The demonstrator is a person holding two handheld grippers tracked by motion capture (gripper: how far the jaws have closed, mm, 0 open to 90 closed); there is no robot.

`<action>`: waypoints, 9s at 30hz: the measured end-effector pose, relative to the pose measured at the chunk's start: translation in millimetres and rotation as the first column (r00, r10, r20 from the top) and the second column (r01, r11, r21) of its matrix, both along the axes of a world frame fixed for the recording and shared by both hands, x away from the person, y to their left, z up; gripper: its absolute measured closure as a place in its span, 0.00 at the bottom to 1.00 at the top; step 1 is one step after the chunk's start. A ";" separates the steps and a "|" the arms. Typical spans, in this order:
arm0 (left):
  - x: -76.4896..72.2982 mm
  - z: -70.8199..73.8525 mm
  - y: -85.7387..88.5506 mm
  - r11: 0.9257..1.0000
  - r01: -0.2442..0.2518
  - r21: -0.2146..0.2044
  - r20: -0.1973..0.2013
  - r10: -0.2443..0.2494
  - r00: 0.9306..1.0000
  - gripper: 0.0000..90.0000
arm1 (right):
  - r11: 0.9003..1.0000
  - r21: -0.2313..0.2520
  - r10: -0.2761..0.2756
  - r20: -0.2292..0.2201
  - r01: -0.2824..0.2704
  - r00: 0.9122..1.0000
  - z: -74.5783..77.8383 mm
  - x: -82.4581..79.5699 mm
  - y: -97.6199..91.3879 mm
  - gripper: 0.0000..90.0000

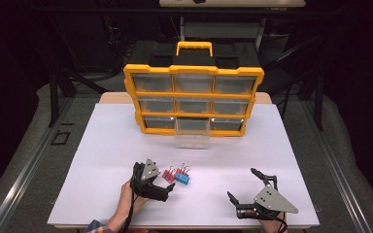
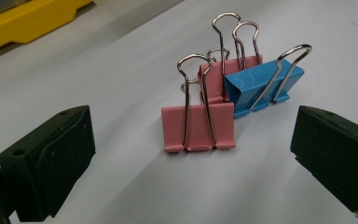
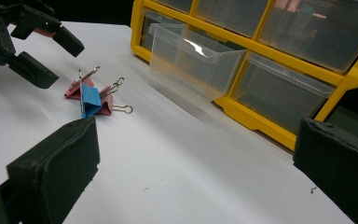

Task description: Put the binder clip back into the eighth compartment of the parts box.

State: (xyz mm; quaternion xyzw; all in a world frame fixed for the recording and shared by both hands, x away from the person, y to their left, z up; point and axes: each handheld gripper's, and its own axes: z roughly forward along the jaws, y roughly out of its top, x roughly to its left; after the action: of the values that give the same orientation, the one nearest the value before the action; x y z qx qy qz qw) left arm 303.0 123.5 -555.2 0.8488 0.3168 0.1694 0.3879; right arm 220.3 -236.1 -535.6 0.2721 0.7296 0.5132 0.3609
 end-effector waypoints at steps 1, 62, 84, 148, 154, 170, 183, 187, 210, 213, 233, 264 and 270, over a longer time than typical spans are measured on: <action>1.6 -0.9 -2.7 1.000 -0.005 0.009 -0.008 0.005 1.000 0.00 | 1.000 -0.001 0.000 0.000 0.000 1.000 0.0 0.1 0.1 0.00; 18.8 4.9 22.0 1.000 -0.008 -0.006 -0.019 0.008 1.000 0.55 | 0.999 -0.031 0.010 -0.007 -0.010 1.000 -0.6 0.7 1.8 0.00; 35.7 25.1 32.3 1.000 -0.015 -0.024 0.022 0.016 1.000 0.55 | 1.000 -0.021 0.011 -0.009 -0.011 1.000 -0.5 0.3 1.1 0.00; 78.5 105.0 -0.4 0.994 0.001 -0.108 0.132 0.013 0.991 0.55 | 1.000 -0.023 -0.002 0.001 0.002 1.000 -0.3 -0.6 1.8 0.00; 86.0 108.2 -9.5 0.993 0.003 -0.115 0.129 0.012 0.992 0.55 | 1.000 -0.024 -0.004 0.003 0.004 1.000 -0.2 -0.8 1.7 0.00; 101.5 98.5 -41.0 0.991 -0.004 -0.132 0.099 0.017 0.995 0.55 | 1.000 -0.021 0.002 0.001 -0.002 1.000 -0.2 -0.4 1.4 0.00; 112.9 87.1 -50.0 0.989 -0.027 -0.143 0.071 0.037 0.997 0.55 | 1.000 -0.029 0.007 -0.003 -0.007 1.000 -0.5 -0.1 2.1 0.00; 114.3 84.5 -52.0 0.990 -0.027 -0.136 0.063 0.036 0.997 0.55 | 1.000 -0.029 0.007 -0.004 -0.007 1.000 -0.4 -0.3 2.0 0.00; 67.6 83.0 -20.0 0.995 0.053 -0.081 0.098 -0.045 0.994 0.03 | 0.999 -0.033 0.005 -0.011 -0.005 1.000 -0.7 -0.1 2.7 0.00; 59.1 76.2 -15.8 0.996 0.047 -0.074 0.094 -0.040 0.995 0.00 | 0.999 -0.034 0.004 -0.014 -0.004 1.000 -1.0 0.3 2.9 0.00; 6.5 38.4 -10.1 0.995 0.026 -0.099 0.065 -0.020 0.998 0.00 | 0.999 -0.034 0.003 -0.017 -0.003 1.000 -1.2 1.4 3.7 0.00; -12.5 8.3 -49.7 1.000 0.003 -0.030 0.014 -0.003 1.000 0.22 | 0.999 -0.048 0.007 -0.031 -0.009 1.000 -1.8 1.3 5.8 0.00; -7.0 1.8 -47.9 0.999 -0.014 -0.030 -0.032 0.013 0.999 0.30 | 0.999 -0.052 0.007 -0.036 -0.008 0.999 -2.1 2.0 5.9 0.00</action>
State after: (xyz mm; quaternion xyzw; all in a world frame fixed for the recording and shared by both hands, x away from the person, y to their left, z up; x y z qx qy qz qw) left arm 296.0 75.6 -553.4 0.8433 0.3311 0.1538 0.3943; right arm 222.3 -230.2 -537.7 0.2690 0.7500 0.4905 0.3529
